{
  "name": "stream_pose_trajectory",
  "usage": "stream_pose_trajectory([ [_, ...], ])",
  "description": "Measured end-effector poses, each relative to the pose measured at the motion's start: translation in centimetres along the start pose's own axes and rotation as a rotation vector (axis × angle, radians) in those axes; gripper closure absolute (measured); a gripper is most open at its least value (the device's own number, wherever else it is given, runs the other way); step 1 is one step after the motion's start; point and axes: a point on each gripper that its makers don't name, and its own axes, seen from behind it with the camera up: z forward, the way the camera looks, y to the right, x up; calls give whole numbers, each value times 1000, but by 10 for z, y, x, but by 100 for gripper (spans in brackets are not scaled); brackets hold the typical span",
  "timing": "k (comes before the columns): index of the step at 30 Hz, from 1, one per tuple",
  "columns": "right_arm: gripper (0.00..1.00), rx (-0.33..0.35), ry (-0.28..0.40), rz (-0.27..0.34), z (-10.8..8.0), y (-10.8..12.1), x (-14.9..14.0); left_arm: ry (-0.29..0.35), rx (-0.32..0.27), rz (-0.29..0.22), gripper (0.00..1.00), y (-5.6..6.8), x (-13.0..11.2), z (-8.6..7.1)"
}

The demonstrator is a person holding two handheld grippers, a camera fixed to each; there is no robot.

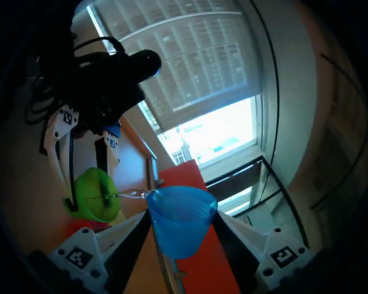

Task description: Pour water

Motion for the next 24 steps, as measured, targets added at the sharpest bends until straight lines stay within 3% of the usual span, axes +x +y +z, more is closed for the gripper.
stream_pose_trajectory([
  [24, 10, -7, 2, -87, 2, 5, 1, -11, -1, 10, 15, 1, 0, 0],
])
